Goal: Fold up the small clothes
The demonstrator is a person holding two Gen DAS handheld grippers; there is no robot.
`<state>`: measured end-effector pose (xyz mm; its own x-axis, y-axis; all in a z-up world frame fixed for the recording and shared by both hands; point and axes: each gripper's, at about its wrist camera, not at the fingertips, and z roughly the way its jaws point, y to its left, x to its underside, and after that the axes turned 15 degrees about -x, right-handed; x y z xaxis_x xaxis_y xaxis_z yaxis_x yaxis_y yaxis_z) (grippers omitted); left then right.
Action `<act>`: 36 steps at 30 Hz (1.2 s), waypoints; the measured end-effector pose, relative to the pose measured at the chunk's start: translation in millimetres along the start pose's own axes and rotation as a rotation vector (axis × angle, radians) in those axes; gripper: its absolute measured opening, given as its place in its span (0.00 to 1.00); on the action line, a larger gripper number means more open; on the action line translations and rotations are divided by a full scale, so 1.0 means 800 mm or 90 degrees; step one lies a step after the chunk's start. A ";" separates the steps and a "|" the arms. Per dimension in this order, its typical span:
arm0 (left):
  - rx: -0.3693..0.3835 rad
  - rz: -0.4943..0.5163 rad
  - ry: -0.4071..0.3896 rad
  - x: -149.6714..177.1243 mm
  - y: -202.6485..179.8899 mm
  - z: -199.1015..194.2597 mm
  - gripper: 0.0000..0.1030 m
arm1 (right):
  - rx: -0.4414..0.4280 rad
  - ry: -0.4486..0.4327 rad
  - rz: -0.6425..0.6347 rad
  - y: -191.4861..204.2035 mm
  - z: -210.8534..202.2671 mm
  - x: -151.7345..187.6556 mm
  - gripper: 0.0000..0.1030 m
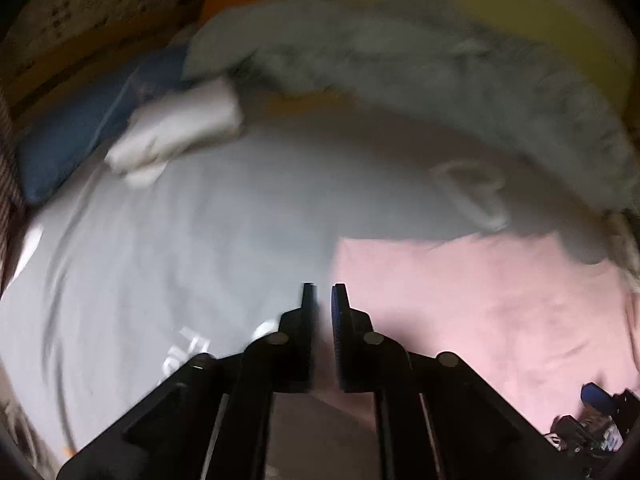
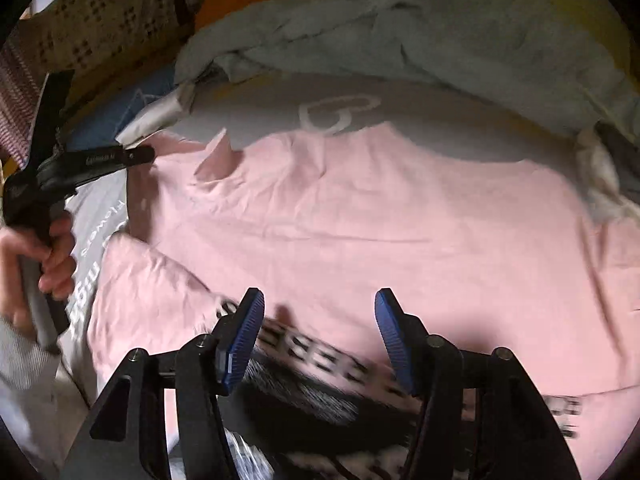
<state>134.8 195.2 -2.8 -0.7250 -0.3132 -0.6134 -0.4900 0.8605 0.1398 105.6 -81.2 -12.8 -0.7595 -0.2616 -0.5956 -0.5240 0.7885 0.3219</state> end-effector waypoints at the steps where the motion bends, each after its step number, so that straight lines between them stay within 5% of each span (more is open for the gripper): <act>1: 0.009 -0.024 0.022 0.002 0.009 0.009 0.23 | 0.004 0.006 0.007 0.000 0.010 0.000 0.57; 8: 0.191 -0.187 0.105 0.031 0.092 0.013 0.40 | 0.032 -0.002 -0.004 0.002 0.033 0.003 0.58; 13: 0.284 -0.201 0.180 0.047 0.081 0.032 0.25 | 0.040 -0.013 0.010 0.003 0.033 0.001 0.58; 17: 0.275 -0.177 0.181 0.046 0.060 0.030 0.25 | 0.042 -0.022 0.015 0.005 0.032 0.004 0.58; 20: 0.311 -0.182 0.167 0.037 0.043 0.036 0.25 | 0.051 -0.021 0.016 0.006 0.033 0.003 0.58; 22: 0.353 -0.143 0.146 0.026 0.024 0.039 0.36 | 0.053 -0.021 0.020 0.008 0.033 0.004 0.58; 25: 0.306 -0.083 0.128 0.019 -0.009 0.042 0.30 | 0.049 -0.025 0.030 0.008 0.029 0.006 0.58; 26: 0.286 -0.071 0.117 0.020 -0.014 0.038 0.24 | 0.047 -0.025 0.030 0.008 0.027 0.008 0.58; 27: 0.275 -0.064 0.112 0.020 -0.015 0.036 0.06 | 0.044 -0.025 0.029 0.008 0.024 0.010 0.58; 34: 0.197 -0.094 0.092 0.045 0.043 -0.013 0.06 | 0.037 -0.033 0.022 -0.003 0.008 0.023 0.58; 36: 0.144 -0.119 0.089 0.056 0.067 -0.018 0.06 | 0.035 -0.036 0.026 -0.006 0.009 0.024 0.58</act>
<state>69.2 221.2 -11.4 -0.7001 -0.5127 -0.4971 -0.5120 0.8456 -0.1510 96.5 -86.2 -30.9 -0.7560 -0.1984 -0.6237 -0.4704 0.8273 0.3070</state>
